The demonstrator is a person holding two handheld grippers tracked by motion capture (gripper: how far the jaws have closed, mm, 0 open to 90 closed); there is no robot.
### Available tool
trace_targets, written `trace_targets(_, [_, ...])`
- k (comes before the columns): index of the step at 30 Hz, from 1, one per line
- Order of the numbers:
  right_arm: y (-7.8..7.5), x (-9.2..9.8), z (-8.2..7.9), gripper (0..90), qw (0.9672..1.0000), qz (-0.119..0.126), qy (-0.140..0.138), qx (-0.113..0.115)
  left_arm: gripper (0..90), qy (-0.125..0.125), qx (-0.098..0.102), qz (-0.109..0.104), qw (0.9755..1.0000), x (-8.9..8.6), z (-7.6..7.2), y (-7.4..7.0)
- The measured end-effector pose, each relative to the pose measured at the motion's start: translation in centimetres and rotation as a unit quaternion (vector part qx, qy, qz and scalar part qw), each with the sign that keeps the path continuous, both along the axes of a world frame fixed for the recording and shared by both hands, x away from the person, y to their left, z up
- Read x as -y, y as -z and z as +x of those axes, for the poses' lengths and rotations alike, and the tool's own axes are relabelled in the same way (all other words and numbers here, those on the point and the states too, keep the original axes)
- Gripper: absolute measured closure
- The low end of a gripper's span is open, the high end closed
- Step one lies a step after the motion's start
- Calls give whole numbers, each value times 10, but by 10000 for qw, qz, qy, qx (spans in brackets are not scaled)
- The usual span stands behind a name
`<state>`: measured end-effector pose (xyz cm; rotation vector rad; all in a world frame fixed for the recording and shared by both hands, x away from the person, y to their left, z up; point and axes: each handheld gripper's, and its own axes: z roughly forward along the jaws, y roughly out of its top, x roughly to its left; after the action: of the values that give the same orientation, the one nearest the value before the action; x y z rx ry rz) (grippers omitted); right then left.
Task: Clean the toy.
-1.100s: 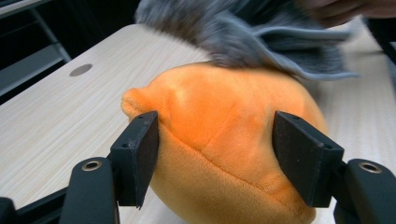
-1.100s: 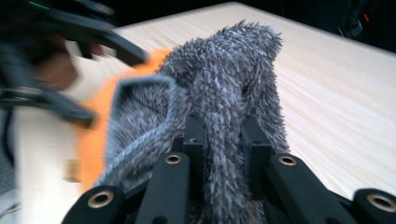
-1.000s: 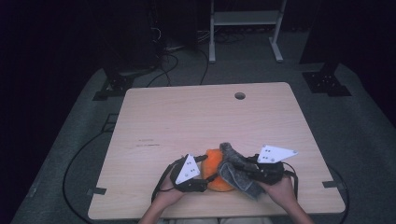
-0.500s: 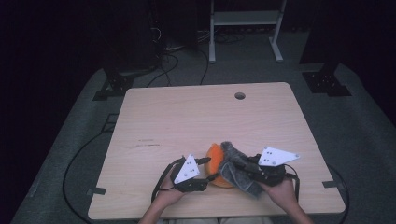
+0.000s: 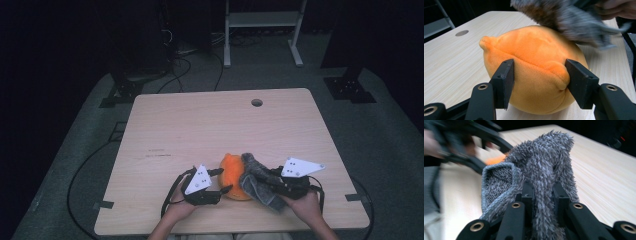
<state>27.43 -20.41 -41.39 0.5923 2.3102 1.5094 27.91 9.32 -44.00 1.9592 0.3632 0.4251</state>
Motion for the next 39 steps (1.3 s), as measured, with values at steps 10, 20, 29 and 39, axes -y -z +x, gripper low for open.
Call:
trace_targets(10, [2,2,9,752,9994,-197,180,-220,406,135,164,166,9996,1,-6,2])
trace_targets(20, [-13,-29,16,754,9992,-74,-191,-346,410,487,684,577,9948,8,-18,3])
trace_targets(29, [-11,-21,15,755,9994,45,-63,-348,407,516,592,671,9946,4,-17,4])
trace_targets(39, [6,9,24,754,9964,-12,394,-744,390,471,430,747,9952,-5,-16,7])
